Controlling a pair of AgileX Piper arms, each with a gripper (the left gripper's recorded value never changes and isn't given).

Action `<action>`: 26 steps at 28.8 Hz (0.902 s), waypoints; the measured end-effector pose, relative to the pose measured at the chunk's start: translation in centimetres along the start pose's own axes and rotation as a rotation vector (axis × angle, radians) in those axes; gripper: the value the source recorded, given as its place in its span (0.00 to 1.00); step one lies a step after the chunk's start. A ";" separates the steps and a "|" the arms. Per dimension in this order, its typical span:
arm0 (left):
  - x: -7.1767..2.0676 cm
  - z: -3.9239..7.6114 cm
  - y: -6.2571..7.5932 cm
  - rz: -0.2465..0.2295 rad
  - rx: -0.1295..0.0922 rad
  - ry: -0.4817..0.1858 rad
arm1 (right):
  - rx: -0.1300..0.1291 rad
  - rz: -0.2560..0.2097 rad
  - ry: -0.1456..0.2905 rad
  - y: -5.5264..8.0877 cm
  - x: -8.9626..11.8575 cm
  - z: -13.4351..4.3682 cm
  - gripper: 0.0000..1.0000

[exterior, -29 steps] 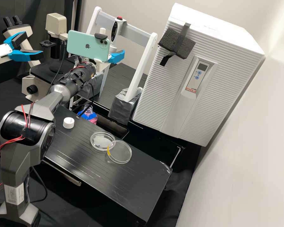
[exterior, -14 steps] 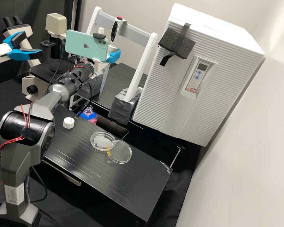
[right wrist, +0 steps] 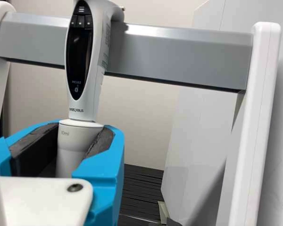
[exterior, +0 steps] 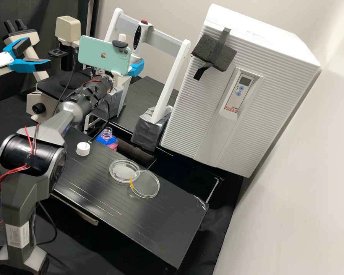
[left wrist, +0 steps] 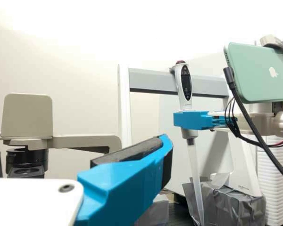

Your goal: Use the pipette

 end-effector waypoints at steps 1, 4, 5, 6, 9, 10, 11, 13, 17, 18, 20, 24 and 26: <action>0.00 0.0 0.0 0.000 0.000 0.000 | 0.000 0.000 0.000 0.0 0.0 0.0 0.00; 0.00 0.0 0.0 0.000 0.000 0.000 | 0.000 0.000 0.000 0.0 0.0 0.0 0.00; 0.00 0.0 0.0 0.000 0.000 0.000 | 0.000 0.000 0.000 0.0 0.0 0.0 0.00; 0.00 0.0 0.0 0.000 0.000 0.000 | 0.000 0.000 0.000 0.0 0.0 0.0 0.00; -0.02 -0.1 0.0 0.001 0.002 0.005 | 0.000 0.000 0.000 0.0 0.0 0.0 0.00; -0.02 -0.1 0.0 0.001 0.002 0.005 | 0.002 0.000 0.000 0.0 0.0 0.0 0.00; -0.02 -0.1 0.0 0.001 0.002 0.005 | 0.005 0.000 0.000 0.0 0.0 0.0 0.00; -0.02 -0.2 0.1 0.002 0.003 0.007 | 0.010 0.004 0.004 0.2 0.0 -0.1 0.00; -0.02 -0.2 0.1 0.002 0.003 0.007 | 0.033 -0.005 0.008 0.3 0.0 -0.3 0.00; -0.02 -0.2 0.1 0.002 0.003 0.007 | 0.033 -0.004 0.009 0.3 0.0 -0.3 0.00; -0.02 -0.2 0.1 0.002 0.003 0.007 | 0.035 0.001 0.013 0.5 -0.1 -0.5 0.00; -0.02 -0.2 0.1 0.002 0.003 0.007 | 0.038 0.020 0.027 1.2 -0.4 -1.0 0.00; -0.02 -0.2 0.1 0.002 0.003 0.007 | 0.040 0.029 0.036 1.4 -0.6 -1.3 0.00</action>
